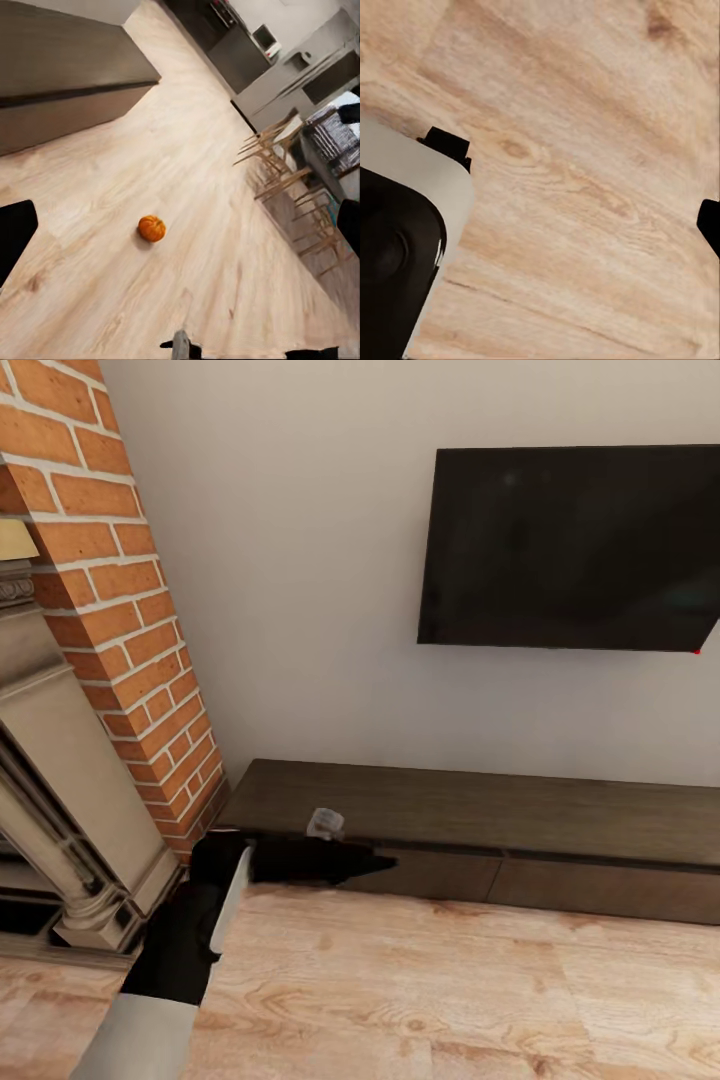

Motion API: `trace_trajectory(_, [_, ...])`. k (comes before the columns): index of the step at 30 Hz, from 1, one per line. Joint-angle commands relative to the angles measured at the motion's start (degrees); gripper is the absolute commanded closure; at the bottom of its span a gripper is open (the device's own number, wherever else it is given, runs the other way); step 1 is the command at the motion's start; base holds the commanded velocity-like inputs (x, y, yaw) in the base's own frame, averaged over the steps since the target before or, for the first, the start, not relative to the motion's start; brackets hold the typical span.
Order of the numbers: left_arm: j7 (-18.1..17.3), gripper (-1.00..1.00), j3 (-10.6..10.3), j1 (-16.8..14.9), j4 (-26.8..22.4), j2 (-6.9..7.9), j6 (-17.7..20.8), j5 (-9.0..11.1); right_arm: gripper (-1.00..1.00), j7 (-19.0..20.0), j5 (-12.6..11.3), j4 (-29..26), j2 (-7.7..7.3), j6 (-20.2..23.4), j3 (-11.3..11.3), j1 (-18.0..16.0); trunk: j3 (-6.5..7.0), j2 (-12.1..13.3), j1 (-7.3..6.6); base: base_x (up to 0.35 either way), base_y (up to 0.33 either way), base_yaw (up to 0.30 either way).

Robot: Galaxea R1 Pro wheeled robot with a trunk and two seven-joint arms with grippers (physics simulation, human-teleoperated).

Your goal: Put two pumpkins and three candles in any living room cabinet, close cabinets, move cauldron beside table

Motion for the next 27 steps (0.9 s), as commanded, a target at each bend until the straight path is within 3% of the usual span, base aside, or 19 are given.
trace_trajectory(1, [-0.33,-1.00,0.00,-2.16,0.04,-0.19,0.29,1.72,-1.00,-2.95,2.58,-0.60,1.27,0.10,0.44,0.00,-0.01,0.00,0.00,0.000,0.000,0.000])
trace_trajectory(2, [-0.44,-1.00,0.00,-3.15,0.07,-0.26,0.40,2.79,-1.00,-4.64,4.10,-0.81,1.95,0.15,0.79,0.00,-0.01,0.00,0.00,0.000,0.000,0.000])
trace_trajectory(3, [-0.66,-1.00,-0.05,-5.70,0.13,-0.39,0.62,6.47,-1.00,-10.31,9.42,-1.23,3.97,0.37,2.09,0.00,-0.01,0.00,0.00,0.000,0.000,0.000])
trace_trajectory(4, [-0.78,-1.00,-0.36,-8.22,0.15,-0.47,0.77,11.68,-1.00,-18.44,16.73,-1.44,6.62,1.13,3.47,0.00,-0.01,0.00,0.00,0.000,0.000,0.000])
trace_trajectory(6, [-0.74,-1.00,-0.84,-10.41,0.16,-0.46,0.82,17.06,-1.00,-27.58,23.61,-1.64,9.59,3.30,4.22,0.00,-0.01,0.00,0.00,0.000,0.000,0.000])
trace_trajectory(8, [-0.64,-1.00,-1.03,-11.58,0.54,-0.49,0.79,19.15,-1.00,-33.53,27.11,-2.18,11.24,5.46,4.55,-0.08,-0.01,0.00,0.00,0.000,0.000,0.000])
trace_trajectory(10, [-0.58,-1.00,-1.11,-12.45,1.85,-0.48,0.74,20.02,-1.00,-37.79,29.82,-3.82,12.17,6.88,5.46,-0.55,-0.01,0.00,0.00,0.000,0.000,0.000])
trace_trajectory(13, [-0.55,-1.00,-1.14,-13.87,4.77,-0.37,0.60,20.39,-1.00,-40.84,32.24,-7.61,12.55,7.87,8.92,-1.15,-0.01,0.00,0.00,0.000,0.000,0.000])
trace_trajectory(18, [-0.58,-1.00,-1.13,-14.37,6.71,0.32,0.24,20.35,-1.00,-43.18,33.47,-10.79,12.21,11.96,15.67,-1.54,-0.01,0.00,0.00,0.000,0.000,0.000])
trace_trajectory(21, [-0.82,-1.00,-1.06,-14.24,6.40,0.50,0.11,20.53,-1.00,-43.71,33.64,-11.06,12.14,12.99,17.10,-1.57,-0.01,0.00,0.00,0.000,0.000,0.000])
trace_trajectory(27, [-0.87,-1.00,-1.05,-13.64,6.70,1.08,-0.91,20.58,-1.00,-43.75,33.74,-10.97,12.13,13.18,17.49,-1.58,-0.01,0.00,0.00,0.000,0.000,0.000])
